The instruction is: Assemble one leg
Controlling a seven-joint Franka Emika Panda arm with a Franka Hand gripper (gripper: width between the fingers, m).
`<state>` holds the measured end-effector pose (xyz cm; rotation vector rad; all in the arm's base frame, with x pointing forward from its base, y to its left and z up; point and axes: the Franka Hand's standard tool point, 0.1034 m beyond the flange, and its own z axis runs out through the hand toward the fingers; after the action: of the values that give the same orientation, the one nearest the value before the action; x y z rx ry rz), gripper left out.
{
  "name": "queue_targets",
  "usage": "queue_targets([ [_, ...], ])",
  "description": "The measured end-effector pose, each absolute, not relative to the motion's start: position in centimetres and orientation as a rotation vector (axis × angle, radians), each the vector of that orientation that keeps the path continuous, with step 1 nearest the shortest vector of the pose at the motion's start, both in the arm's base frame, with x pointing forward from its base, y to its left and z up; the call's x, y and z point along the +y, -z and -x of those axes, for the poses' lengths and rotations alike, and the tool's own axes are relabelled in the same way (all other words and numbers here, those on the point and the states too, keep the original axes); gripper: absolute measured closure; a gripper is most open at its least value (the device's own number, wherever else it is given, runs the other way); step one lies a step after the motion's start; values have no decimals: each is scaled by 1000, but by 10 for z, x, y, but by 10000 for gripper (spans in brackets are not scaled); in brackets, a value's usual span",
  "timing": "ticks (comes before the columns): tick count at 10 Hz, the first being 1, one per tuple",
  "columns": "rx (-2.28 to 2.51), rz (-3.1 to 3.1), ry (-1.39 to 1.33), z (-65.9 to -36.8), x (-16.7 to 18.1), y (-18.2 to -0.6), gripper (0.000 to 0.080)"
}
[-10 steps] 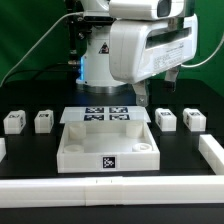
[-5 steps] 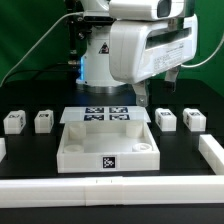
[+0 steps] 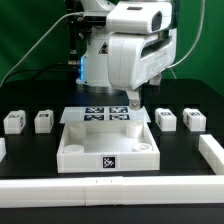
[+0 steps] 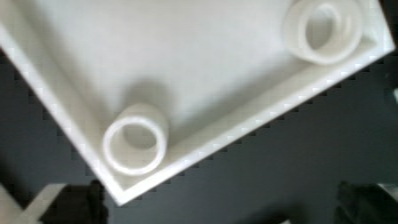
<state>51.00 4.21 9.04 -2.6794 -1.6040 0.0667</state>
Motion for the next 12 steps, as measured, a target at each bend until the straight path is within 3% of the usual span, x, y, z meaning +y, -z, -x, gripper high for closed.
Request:
queue_targets([
  [2, -1627, 2651, -100, -494, 31, -80, 150],
  [6, -1629, 2650, -97, -495, 32, -80, 150],
  [12, -2175, 2227, -47, -459, 11, -62, 150],
])
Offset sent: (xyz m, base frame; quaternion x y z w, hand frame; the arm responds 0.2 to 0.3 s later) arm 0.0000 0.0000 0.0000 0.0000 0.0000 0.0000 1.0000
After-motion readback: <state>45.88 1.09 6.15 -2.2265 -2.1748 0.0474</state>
